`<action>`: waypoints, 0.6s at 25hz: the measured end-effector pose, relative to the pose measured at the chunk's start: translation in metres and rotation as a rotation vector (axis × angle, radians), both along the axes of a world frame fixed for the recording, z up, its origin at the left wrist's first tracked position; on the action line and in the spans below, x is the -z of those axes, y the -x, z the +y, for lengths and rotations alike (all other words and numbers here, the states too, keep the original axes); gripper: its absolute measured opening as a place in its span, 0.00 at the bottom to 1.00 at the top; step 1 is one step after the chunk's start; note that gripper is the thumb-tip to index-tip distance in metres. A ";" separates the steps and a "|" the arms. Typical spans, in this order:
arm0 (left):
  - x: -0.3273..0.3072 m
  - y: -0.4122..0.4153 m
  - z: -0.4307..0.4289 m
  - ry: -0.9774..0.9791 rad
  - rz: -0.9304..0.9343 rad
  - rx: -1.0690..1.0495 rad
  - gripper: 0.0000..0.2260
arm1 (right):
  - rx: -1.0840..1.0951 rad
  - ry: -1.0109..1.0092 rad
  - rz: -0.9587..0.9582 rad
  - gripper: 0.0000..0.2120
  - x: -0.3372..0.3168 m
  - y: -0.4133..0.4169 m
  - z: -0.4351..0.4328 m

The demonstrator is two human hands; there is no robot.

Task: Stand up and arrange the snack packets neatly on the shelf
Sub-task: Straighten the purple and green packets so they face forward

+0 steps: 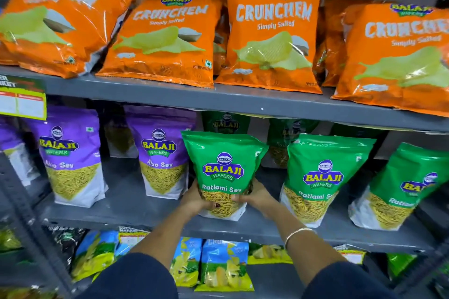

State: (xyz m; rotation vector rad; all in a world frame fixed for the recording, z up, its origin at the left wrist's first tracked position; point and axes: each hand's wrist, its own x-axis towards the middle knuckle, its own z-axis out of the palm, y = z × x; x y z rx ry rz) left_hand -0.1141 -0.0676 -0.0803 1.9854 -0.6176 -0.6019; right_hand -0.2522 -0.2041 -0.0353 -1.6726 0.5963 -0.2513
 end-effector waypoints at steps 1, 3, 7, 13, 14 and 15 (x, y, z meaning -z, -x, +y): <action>-0.001 0.004 0.000 -0.019 -0.026 -0.031 0.50 | 0.043 -0.005 -0.024 0.32 0.008 -0.001 0.000; -0.005 0.013 -0.002 -0.035 -0.079 -0.066 0.48 | 0.077 -0.003 -0.050 0.30 0.010 0.000 -0.002; -0.005 0.024 -0.010 -0.006 -0.060 -0.078 0.44 | 0.037 0.079 0.026 0.29 0.003 0.006 -0.009; -0.005 0.020 0.016 -0.123 -0.012 -0.048 0.48 | -0.487 0.203 1.098 0.26 -0.014 0.001 -0.002; -0.006 0.013 0.028 -0.157 -0.008 -0.104 0.48 | -0.568 0.169 1.138 0.23 -0.018 -0.008 0.010; -0.008 0.002 0.042 -0.180 -0.004 -0.194 0.47 | -0.615 0.175 1.107 0.20 -0.018 -0.023 0.025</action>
